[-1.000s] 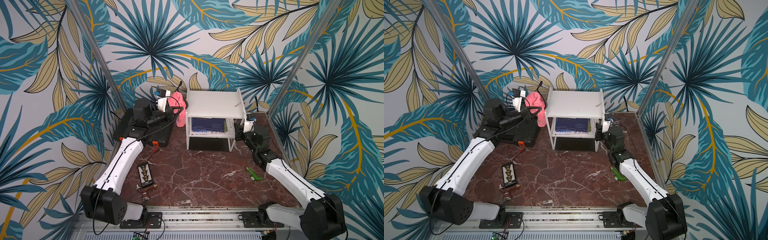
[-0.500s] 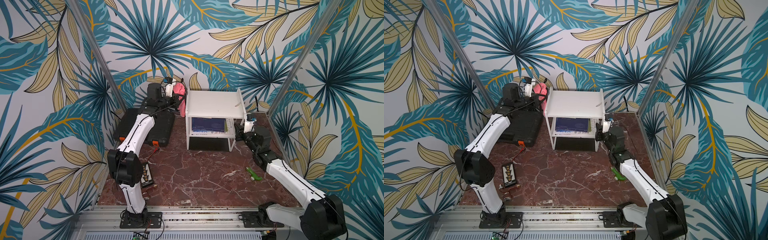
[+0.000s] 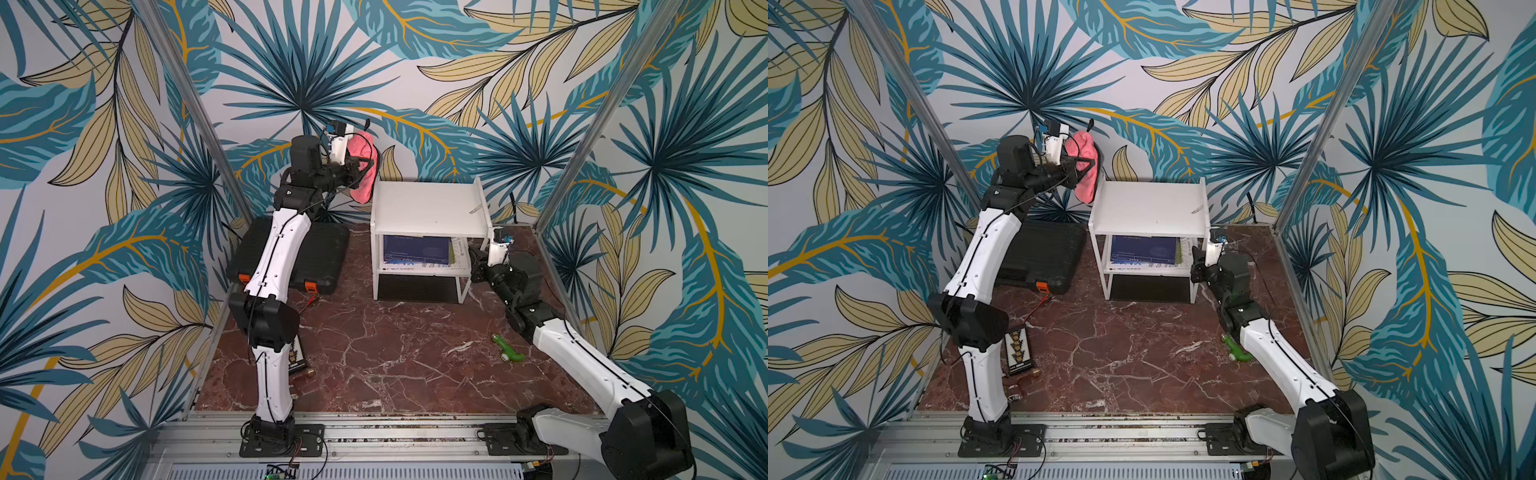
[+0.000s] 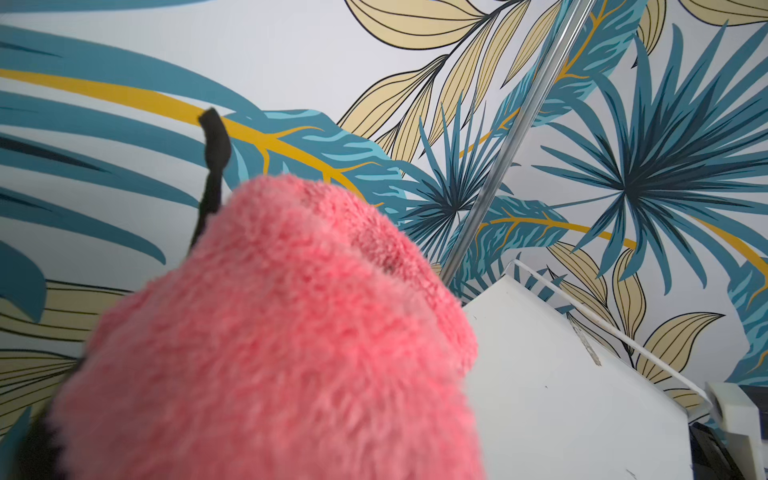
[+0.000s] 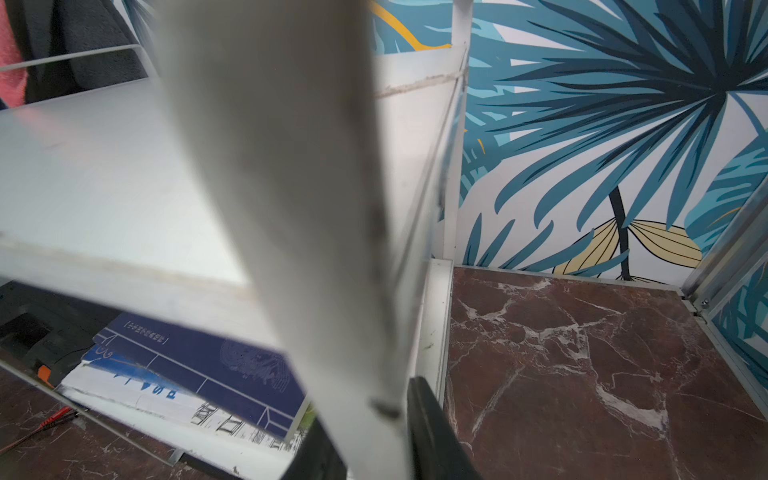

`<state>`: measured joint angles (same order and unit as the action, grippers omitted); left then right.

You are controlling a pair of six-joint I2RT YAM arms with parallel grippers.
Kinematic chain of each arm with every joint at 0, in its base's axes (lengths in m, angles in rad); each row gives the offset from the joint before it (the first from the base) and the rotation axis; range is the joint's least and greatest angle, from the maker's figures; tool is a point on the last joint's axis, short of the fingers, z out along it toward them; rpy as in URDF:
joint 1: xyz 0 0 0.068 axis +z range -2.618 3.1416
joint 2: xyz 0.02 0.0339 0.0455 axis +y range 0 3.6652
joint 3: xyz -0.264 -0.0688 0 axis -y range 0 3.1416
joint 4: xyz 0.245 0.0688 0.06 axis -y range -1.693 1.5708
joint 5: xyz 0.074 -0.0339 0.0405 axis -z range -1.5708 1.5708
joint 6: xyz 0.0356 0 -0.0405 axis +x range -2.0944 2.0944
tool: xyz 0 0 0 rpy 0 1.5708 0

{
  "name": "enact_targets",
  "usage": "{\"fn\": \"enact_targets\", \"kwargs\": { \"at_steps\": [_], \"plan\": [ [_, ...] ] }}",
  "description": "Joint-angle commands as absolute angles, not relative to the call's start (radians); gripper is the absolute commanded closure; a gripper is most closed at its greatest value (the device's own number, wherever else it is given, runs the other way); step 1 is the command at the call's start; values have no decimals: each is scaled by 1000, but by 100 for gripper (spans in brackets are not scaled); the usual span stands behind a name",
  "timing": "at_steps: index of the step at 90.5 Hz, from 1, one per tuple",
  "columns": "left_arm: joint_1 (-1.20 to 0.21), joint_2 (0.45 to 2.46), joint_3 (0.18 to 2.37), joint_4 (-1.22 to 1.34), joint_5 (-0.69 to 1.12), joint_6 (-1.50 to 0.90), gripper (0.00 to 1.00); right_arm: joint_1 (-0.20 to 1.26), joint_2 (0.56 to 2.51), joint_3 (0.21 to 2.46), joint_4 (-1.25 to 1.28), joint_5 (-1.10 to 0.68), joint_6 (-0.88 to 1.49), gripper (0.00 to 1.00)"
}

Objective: Wipe the bookshelf clean with a cloth
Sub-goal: Wipe the dust from the shelf.

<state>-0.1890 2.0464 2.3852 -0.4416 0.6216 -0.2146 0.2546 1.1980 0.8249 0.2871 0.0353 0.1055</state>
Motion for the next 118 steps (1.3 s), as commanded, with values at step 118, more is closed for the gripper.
{"fn": "enact_targets", "kwargs": {
  "at_steps": [118],
  "plan": [
    [-308,1533,1839,-551,207,12,100,256,1198,827,280,-6,168,69]
  ]
}}
